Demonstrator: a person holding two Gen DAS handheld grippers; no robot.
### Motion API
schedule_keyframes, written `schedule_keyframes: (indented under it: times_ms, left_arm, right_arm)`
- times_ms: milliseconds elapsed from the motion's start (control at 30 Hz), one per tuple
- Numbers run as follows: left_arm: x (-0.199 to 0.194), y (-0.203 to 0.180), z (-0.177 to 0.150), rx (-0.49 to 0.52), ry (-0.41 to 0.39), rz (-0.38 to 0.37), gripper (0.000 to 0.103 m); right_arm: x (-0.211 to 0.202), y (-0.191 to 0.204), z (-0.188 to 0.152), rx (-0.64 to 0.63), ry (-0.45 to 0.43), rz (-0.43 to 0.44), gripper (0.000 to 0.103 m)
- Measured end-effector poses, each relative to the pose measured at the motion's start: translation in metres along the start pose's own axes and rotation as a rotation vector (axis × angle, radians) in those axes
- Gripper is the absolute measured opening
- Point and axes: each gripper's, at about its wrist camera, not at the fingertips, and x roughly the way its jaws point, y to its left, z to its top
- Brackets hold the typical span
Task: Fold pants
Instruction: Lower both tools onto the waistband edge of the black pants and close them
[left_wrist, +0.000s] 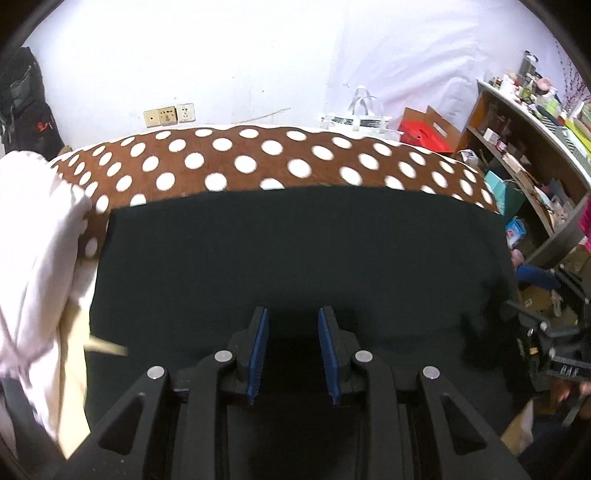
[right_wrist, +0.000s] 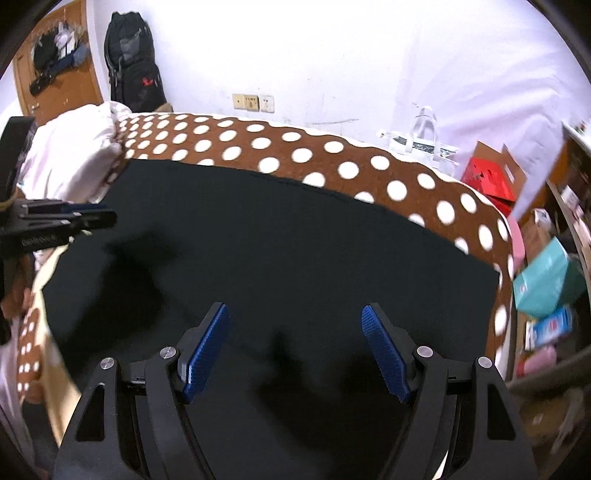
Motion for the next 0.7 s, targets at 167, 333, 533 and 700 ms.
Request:
schedule_keyframes:
  times_ms: [167,333,533,700]
  left_arm:
    - [0.033,0.026,0.030,0.009,-0.002,0.009,0.030]
    - [0.066,0.042,0.055,0.043,-0.003,0.034,0.037]
    - [0.094,0.046,0.073,0.136,-0.011,0.092,0.042]
    - [0.110,0.041,0.079,0.196,-0.022,0.121,0.052]
  right_arm:
    - [0.038,-0.020,0.031,-0.099,0.013,0.000,0.075]
    - [0.072,-0.037,0.055,-0.165,0.046,-0.002,0.075]
    - [0.106,-0.051,0.075,-0.237,0.087,0.034,0.075]
    - [0.125,-0.055,0.075,-0.266,0.126,0.065,0.075]
